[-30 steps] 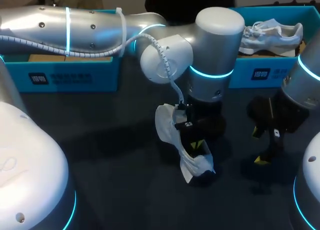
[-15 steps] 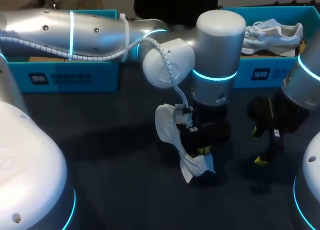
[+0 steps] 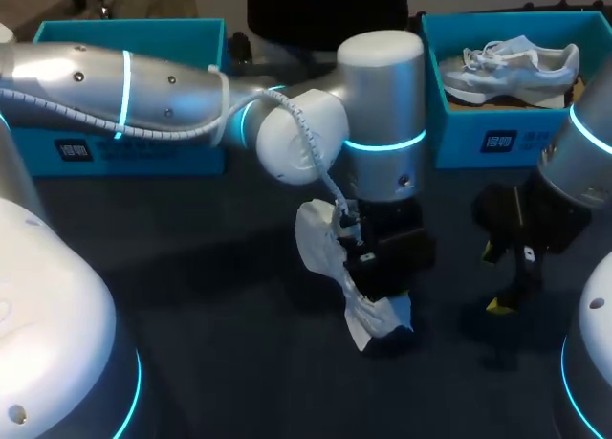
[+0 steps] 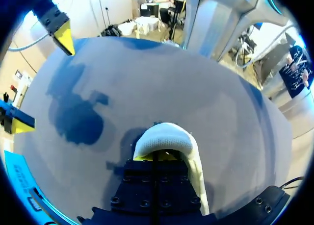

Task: Take the shoe out of the shoebox, open the shoe tongue, remove and reinsert the insole, then place the shoe into the shoebox

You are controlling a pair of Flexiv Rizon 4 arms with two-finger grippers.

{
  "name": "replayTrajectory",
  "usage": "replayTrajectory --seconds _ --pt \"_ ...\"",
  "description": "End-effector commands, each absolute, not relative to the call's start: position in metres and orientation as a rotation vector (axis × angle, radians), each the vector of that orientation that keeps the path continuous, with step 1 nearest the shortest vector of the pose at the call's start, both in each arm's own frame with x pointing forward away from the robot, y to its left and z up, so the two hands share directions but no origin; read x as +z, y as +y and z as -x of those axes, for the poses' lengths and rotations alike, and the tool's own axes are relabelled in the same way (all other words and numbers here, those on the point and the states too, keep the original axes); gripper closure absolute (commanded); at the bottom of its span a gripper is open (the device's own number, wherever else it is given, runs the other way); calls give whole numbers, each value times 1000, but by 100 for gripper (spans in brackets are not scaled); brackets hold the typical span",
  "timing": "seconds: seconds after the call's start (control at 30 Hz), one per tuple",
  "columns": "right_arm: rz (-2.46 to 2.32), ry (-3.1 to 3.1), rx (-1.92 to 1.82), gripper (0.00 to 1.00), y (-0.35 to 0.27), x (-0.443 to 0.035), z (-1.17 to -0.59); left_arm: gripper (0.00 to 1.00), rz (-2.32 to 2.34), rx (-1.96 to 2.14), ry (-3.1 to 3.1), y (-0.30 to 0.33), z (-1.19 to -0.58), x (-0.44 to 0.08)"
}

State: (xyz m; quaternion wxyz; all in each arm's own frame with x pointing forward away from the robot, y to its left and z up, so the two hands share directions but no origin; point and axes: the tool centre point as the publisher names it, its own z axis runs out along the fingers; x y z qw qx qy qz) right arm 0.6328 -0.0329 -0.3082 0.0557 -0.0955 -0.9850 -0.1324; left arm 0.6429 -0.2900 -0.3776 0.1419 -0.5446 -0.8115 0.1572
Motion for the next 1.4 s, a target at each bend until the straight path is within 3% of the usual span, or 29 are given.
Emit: replayTrajectory --seconds 0.03,0.5,1.4 --pt "290 -2990 -400 0 -32 -310 -633 100 1558 486 -2288 -289 -637 -403" --pt "290 -2990 -400 0 -32 -310 -633 100 1574 186 -2081 -256 -629 -431" --pt "290 -2990 -400 0 -32 -310 -633 100 1586 -188 -2366 -210 -702 -437"
